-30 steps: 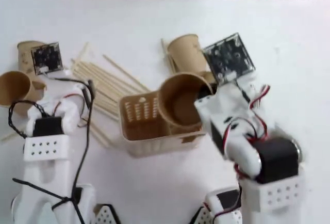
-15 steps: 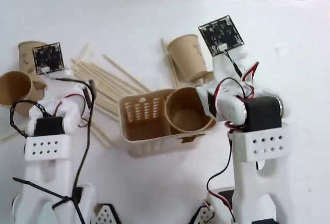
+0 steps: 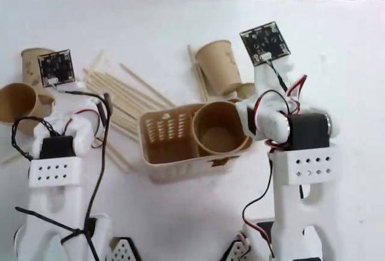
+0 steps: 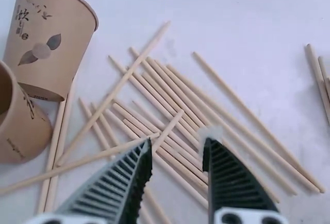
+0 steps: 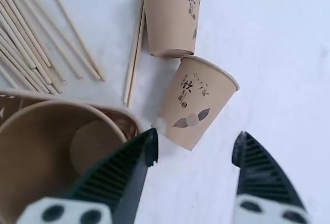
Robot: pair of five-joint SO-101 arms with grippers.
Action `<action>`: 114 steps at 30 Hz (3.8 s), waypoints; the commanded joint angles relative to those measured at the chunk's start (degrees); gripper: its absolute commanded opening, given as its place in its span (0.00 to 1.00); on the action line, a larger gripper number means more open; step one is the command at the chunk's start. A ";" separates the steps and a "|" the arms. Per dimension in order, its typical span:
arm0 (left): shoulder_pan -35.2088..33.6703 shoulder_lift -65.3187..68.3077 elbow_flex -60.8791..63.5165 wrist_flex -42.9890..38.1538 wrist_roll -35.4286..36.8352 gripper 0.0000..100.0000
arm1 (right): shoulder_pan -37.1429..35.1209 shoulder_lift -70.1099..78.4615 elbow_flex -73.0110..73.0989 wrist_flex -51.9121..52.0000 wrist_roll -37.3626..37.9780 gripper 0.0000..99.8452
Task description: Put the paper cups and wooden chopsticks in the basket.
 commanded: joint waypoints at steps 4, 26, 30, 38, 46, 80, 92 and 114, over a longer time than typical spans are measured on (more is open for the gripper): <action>0.75 0.04 -0.26 -1.14 0.35 0.18 | 1.63 -0.66 3.34 -5.41 0.53 0.24; 0.75 -0.04 -0.35 -1.14 0.26 0.18 | 9.45 38.02 -13.36 -26.33 -9.67 0.24; 0.75 0.04 -0.35 -1.14 0.26 0.18 | 9.19 46.73 -17.67 -26.07 -9.67 0.24; 0.75 0.04 -0.35 -1.14 0.26 0.18 | 11.21 49.19 -17.85 -15.87 -9.14 0.24; 0.75 -0.13 -0.26 -1.14 0.26 0.18 | 14.11 49.54 -17.76 -11.56 -5.98 0.21; 0.66 -0.22 -0.26 -1.14 0.26 0.18 | 21.49 51.38 -29.36 7.87 2.90 0.23; 0.66 -0.22 -0.26 -1.14 0.26 0.18 | 17.45 63.69 -35.25 12.53 -20.13 0.23; 0.66 -0.22 -0.35 -1.14 0.26 0.18 | 24.75 56.84 -45.80 11.56 -6.15 0.02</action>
